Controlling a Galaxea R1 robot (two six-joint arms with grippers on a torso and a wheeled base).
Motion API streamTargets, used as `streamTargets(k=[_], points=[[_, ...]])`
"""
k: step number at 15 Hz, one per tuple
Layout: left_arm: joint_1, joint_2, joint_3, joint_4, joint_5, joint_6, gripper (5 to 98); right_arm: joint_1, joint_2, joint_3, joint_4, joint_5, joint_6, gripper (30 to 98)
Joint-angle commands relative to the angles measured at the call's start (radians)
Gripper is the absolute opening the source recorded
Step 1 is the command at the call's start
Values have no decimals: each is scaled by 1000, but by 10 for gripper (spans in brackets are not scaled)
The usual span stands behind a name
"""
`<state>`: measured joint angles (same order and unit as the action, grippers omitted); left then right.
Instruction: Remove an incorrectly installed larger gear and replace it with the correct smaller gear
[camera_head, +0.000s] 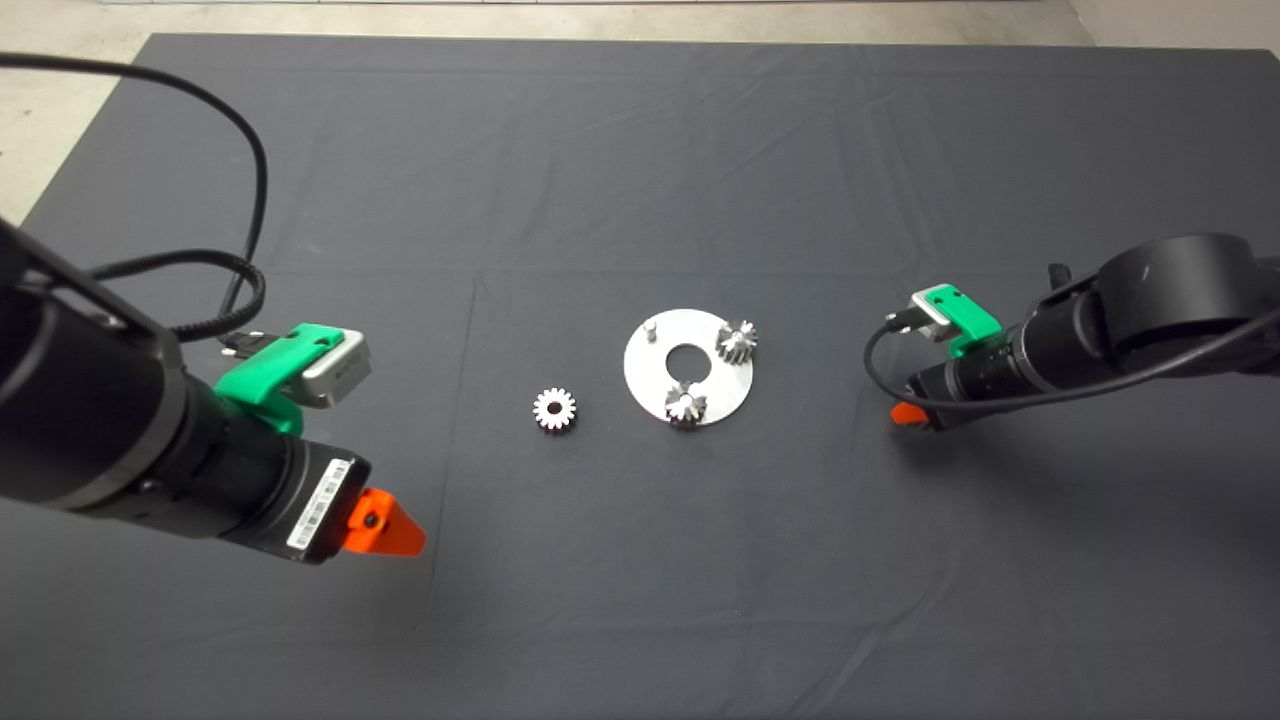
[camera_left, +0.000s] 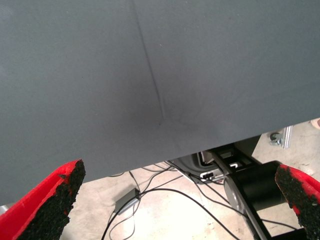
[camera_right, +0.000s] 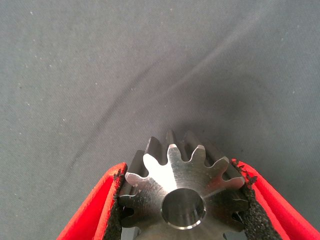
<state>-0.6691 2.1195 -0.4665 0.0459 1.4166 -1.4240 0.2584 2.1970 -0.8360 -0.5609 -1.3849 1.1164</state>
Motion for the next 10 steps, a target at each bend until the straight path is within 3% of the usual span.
streamTargets(k=[1,10], points=[[8,0,-34,26,4,-1,976,-4,2,20,-7,20,6,509],[13,17,-52,26,4,2,976,-4,17,22,-11,18,10,509]])
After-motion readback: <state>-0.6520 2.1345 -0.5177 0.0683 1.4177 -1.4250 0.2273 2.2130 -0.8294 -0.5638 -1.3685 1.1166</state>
